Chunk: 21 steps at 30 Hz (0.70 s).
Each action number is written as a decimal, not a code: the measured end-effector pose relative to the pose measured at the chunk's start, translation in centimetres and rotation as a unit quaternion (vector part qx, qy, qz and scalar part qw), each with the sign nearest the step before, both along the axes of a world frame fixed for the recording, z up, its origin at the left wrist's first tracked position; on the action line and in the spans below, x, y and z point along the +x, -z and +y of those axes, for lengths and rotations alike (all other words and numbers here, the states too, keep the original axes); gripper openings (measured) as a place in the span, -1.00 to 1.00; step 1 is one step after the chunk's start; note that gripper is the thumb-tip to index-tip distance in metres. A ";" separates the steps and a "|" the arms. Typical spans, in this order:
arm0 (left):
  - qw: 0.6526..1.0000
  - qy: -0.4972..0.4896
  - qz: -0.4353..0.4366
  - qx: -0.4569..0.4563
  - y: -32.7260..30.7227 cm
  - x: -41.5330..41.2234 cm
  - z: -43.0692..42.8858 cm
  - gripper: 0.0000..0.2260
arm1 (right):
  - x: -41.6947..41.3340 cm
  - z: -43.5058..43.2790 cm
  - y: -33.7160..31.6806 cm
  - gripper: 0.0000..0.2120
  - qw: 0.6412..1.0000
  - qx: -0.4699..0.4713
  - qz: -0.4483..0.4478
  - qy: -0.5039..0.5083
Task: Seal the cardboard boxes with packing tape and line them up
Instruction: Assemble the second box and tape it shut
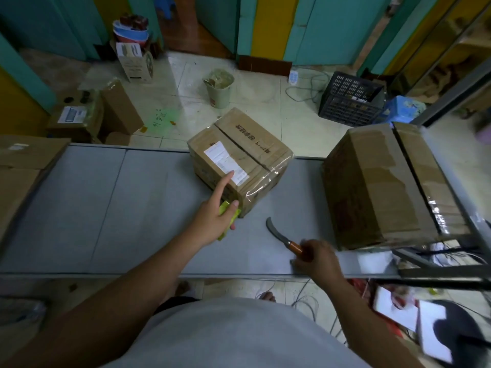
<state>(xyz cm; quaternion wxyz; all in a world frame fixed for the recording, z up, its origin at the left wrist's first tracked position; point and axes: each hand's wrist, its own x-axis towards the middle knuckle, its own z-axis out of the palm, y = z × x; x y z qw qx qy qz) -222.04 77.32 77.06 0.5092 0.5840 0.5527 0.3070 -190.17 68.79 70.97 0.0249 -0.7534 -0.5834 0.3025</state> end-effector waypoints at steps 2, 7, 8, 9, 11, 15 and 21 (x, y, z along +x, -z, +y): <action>1.000 0.013 -0.003 0.008 -0.4 0.0 0.1 -0.39 | -0.3 -0.2 0.5 -0.82 0.999 0.026 0.020 0.010; 0.998 0.059 -0.004 -0.024 -1.1 -1.2 0.5 -0.29 | -0.8 -0.6 -2.8 -0.94 0.988 0.075 0.134 -0.008; 0.997 0.068 -0.001 -0.034 -1.2 -1.4 0.4 -0.26 | -0.8 -0.9 -4.2 -0.97 0.984 0.083 0.159 -0.012; 0.996 0.074 -0.004 -0.044 -1.2 -1.6 0.4 -0.24 | -0.9 -1.3 -5.8 -0.96 0.979 0.095 0.178 -0.023; 0.995 0.077 -0.031 -0.061 -1.3 -1.7 0.3 -0.22 | -1.4 -2.2 -9.0 -0.89 0.969 0.132 0.202 -0.056; 0.991 0.083 -0.074 -0.079 -0.9 -1.9 0.3 -0.20 | -4.7 -1.9 -14.1 -0.75 0.962 0.131 0.221 -0.097; 0.986 0.100 -0.089 -0.099 -1.1 -2.4 0.7 -0.20 | -9.1 1.7 -14.0 -0.79 0.973 0.090 0.168 -0.129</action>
